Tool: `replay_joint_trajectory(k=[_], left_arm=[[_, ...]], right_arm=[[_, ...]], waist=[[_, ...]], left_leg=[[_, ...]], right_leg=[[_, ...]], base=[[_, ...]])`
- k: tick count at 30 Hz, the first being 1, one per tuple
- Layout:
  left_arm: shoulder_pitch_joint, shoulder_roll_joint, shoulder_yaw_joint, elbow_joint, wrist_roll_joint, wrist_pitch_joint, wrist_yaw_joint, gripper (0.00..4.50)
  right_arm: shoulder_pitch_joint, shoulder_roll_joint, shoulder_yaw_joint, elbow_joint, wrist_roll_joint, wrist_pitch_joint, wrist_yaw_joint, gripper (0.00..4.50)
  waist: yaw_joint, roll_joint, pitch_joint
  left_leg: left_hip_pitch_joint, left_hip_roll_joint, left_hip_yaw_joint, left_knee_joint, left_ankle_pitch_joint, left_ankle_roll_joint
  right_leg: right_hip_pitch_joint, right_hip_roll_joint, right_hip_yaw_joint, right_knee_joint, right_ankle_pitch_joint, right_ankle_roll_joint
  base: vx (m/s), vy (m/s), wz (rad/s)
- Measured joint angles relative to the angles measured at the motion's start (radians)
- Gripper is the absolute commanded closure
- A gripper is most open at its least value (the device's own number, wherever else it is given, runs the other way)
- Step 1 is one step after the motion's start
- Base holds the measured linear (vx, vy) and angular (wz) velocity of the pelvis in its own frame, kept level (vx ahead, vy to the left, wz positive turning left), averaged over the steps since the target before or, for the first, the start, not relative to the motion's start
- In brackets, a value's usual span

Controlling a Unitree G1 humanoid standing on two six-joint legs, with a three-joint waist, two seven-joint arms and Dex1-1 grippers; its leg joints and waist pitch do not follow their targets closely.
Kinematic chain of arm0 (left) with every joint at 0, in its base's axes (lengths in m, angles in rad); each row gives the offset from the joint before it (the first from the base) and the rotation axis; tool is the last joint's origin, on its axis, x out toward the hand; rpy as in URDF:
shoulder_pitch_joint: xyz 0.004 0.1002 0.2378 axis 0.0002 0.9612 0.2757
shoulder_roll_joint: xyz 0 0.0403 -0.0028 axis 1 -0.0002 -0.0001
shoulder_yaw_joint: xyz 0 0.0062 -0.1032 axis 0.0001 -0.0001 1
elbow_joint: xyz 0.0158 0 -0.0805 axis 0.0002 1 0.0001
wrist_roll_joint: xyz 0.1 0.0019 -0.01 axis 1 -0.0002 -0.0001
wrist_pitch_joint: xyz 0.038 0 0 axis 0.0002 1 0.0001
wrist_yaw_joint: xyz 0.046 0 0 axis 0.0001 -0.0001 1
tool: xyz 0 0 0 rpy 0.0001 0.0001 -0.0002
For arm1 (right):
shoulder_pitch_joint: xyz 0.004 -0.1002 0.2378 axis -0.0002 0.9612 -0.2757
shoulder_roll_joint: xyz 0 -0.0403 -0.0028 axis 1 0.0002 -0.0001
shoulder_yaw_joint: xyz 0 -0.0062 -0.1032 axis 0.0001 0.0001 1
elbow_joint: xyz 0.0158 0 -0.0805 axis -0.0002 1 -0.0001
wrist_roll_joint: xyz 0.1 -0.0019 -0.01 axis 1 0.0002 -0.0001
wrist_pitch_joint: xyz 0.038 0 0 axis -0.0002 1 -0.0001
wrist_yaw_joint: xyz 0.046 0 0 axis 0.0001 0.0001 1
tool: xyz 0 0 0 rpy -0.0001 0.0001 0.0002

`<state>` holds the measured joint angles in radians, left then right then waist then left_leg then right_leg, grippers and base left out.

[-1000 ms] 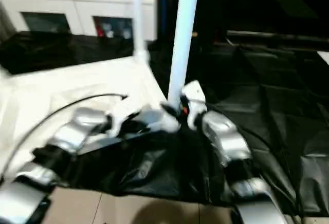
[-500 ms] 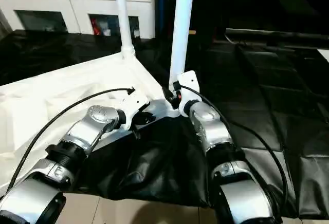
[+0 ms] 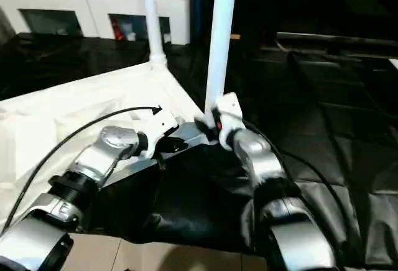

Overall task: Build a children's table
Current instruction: Insert table leg to table base, then rotate leg to tighten

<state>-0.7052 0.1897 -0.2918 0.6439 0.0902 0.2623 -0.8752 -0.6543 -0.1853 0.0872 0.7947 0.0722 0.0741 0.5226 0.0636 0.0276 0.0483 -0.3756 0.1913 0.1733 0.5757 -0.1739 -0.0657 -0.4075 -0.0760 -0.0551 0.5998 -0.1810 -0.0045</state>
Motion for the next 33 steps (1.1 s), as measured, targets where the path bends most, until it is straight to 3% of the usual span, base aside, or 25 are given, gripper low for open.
replay_joint_trajectory(k=[14, 20, 28, 33], left_arm=[[0.047, 0.077, -0.033, -0.031, -0.048, -0.141, -0.25, 4.5], [0.054, 0.098, -0.041, -0.031, -0.058, -0.163, -0.322, 4.5], [0.066, 0.114, -0.043, -0.035, -0.066, -0.183, -0.377, 4.5], [0.066, 0.116, -0.043, -0.035, -0.066, -0.184, -0.387, 4.5]], right_arm=[[0.202, -0.213, 0.065, -0.394, 0.076, 0.074, 0.39, 0.91], [0.241, -0.256, 0.088, -0.461, 0.083, 0.102, 0.468, 0.91], [0.265, -0.288, 0.107, -0.519, 0.085, 0.145, 0.509, 1.6], [0.27, -0.29, 0.107, -0.535, 0.087, 0.164, 0.514, 1.73]], waist=[[0.054, 0.012, 0.007], [0.056, 0.013, 0.007], [0.058, 0.013, 0.007], [0.059, 0.013, 0.007]], left_leg=[[-0.009, 0.005, -0.001, 0.008, 0.0, 0.0], [-0.009, 0.006, 0.0, 0.012, 0.0, 0.0], [-0.009, 0.007, 0.0, 0.014, 0.001, 0.0], [-0.009, 0.007, 0.0, 0.016, 0.001, 0.0]], right_leg=[[-0.001, -0.002, -0.008, 0.001, 0.0, 0.0], [0.0, -0.002, -0.008, 0.003, 0.0, 0.0], [0.0, -0.003, -0.008, 0.006, 0.0, 0.0], [0.0, -0.003, -0.008, 0.008, 0.0, 0.0]], base=[[0.0, 0.0, 0.0], [0.0, 0.0, 0.0], [0.0, 0.0, 0.0], [0.0, 0.0, 0.0]])
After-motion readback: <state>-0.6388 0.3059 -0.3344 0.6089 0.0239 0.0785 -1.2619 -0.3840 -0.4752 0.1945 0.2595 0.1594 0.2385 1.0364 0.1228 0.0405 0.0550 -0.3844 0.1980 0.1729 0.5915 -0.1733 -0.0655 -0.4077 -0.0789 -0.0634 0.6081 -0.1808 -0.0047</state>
